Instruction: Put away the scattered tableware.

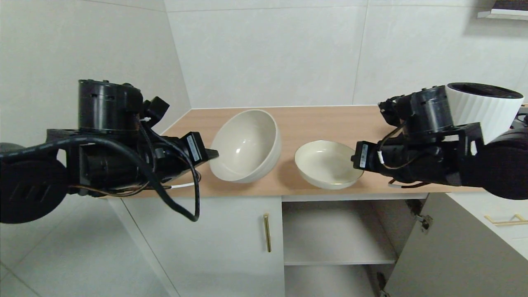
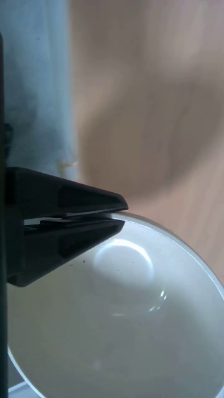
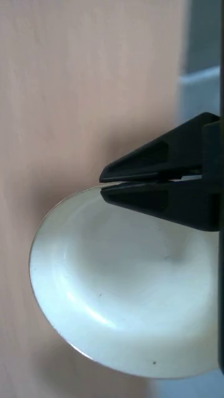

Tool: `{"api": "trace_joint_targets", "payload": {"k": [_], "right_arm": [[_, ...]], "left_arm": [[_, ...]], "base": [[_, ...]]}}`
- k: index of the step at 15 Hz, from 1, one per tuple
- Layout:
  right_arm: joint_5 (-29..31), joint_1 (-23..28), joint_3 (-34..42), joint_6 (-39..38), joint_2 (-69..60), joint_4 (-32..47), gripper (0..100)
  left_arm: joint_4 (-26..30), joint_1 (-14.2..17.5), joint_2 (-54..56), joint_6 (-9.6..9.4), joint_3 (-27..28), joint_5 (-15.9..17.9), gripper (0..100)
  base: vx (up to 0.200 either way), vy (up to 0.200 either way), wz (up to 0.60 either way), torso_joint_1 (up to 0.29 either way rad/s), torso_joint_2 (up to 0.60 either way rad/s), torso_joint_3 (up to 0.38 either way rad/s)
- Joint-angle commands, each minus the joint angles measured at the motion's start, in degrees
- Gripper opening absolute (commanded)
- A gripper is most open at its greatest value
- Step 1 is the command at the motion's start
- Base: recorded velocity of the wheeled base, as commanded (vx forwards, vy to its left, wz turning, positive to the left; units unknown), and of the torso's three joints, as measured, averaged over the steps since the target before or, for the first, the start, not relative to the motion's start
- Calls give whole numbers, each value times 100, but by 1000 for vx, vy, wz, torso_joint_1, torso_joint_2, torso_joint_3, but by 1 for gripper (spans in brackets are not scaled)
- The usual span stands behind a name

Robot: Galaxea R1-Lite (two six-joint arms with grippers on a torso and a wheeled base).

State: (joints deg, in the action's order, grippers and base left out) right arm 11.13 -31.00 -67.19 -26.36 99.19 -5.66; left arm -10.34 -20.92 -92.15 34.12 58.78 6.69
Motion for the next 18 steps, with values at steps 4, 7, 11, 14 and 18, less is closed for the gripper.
{"api": "trace_joint_targets", "payload": {"k": [4, 7, 11, 14, 18], "right_arm": [[-463, 33, 1094, 8, -1104, 320, 0], [-656, 33, 1499, 131, -1464, 346, 0], [-849, 121, 1631, 236, -1587, 337, 0], [-849, 121, 1639, 245, -1570, 328, 0], [-849, 121, 1648, 245, -1500, 328, 0]], "left_arm": [[-3, -26, 997, -178, -1062, 755, 0], [-21, -193, 936, -310, -1317, 772, 0], [-12, -308, 821, -301, -1352, 772, 0], [-12, -316, 813, -310, -1352, 772, 0], [-12, -325, 804, -336, -1343, 763, 0]], "base": [[0, 0, 0, 0, 0, 0], [0, 0, 0, 0, 0, 0], [-50, 0, 0, 1, 1, 2], [-200, 0, 0, 9, -2, -2], [0, 0, 0, 0, 0, 0]]}}
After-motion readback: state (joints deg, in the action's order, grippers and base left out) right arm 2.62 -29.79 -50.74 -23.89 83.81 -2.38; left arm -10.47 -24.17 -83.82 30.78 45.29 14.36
